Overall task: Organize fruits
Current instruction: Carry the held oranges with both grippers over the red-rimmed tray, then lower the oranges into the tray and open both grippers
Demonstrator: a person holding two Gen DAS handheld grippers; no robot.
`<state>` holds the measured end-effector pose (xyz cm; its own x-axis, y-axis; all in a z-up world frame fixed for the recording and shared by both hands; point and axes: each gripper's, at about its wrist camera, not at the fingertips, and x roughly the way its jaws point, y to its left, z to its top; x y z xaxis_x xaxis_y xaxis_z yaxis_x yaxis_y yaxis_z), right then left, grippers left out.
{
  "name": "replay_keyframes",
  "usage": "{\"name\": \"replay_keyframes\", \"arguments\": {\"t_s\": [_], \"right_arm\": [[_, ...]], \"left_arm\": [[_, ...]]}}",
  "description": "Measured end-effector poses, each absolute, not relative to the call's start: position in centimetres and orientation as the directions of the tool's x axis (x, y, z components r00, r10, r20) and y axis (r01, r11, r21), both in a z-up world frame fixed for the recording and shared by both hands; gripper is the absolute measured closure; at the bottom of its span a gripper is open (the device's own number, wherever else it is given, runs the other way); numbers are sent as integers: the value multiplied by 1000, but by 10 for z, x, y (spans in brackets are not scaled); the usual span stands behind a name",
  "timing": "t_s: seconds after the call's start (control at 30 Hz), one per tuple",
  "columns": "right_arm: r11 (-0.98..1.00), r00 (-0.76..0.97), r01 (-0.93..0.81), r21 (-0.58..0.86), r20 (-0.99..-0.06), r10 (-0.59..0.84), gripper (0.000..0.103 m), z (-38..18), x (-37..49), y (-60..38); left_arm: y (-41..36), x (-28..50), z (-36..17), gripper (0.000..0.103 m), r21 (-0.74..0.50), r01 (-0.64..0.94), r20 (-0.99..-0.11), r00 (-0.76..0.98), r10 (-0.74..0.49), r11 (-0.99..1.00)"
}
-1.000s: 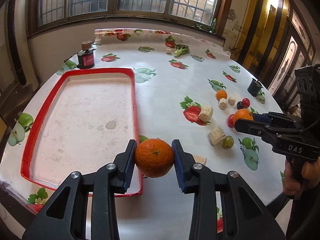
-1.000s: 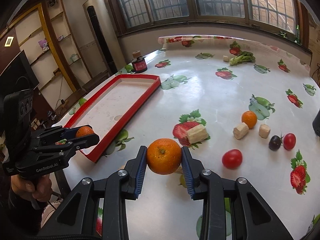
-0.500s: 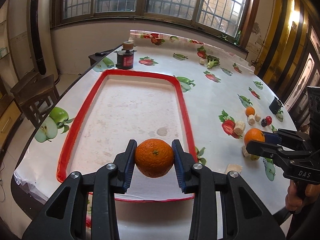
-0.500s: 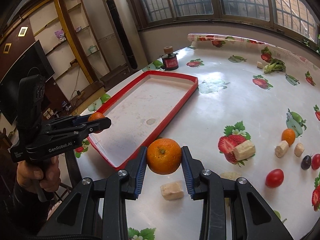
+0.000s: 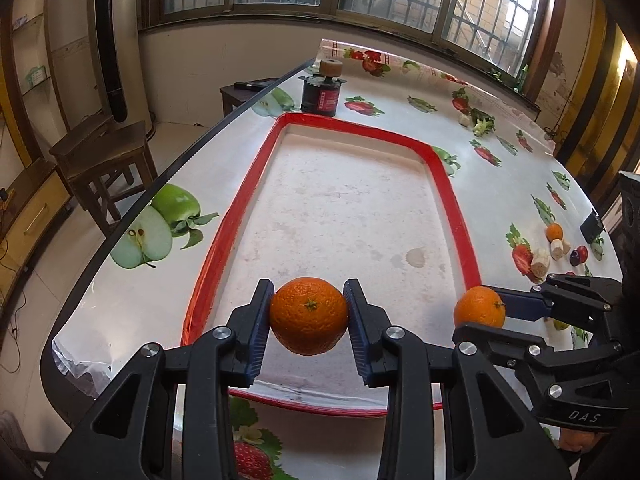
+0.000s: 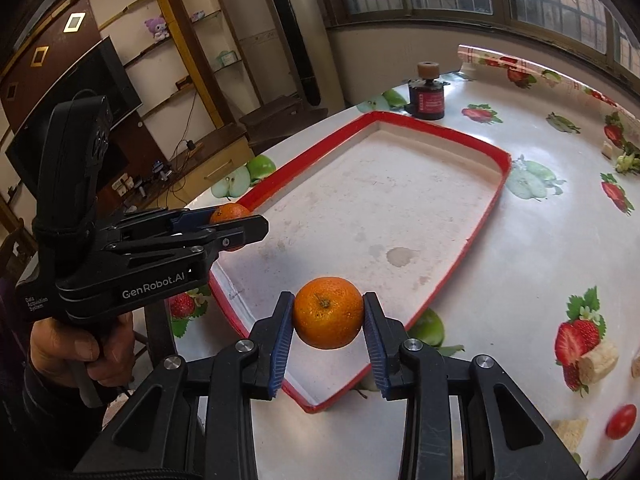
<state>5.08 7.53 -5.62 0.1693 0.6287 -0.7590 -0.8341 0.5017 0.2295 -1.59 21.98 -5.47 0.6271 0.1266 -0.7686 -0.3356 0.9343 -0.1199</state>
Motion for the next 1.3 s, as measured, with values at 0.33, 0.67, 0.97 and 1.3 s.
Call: {"name": "replay_keyframes", "arguments": {"t_s": [0.33, 0.67, 0.97, 1.3], "right_arm": [[489, 134, -848, 206, -808, 573, 68, -83, 64, 108], [505, 173, -849, 158, -818, 548, 68, -84, 80, 116], [487, 149, -859, 156, -835, 530, 65, -96, 82, 121], [474, 175, -868, 151, -800, 574, 39, -73, 77, 100]], "left_arm": [[232, -12, -70, 69, -110, -355, -795, 591, 132, 928], [228, -7, -85, 69, -79, -340, -826, 549, 129, 937], [227, -8, -86, 56, -55, -355, -835, 529, 152, 933], [229, -16, -67, 40, -52, -386, -816, 548, 184, 921]]}}
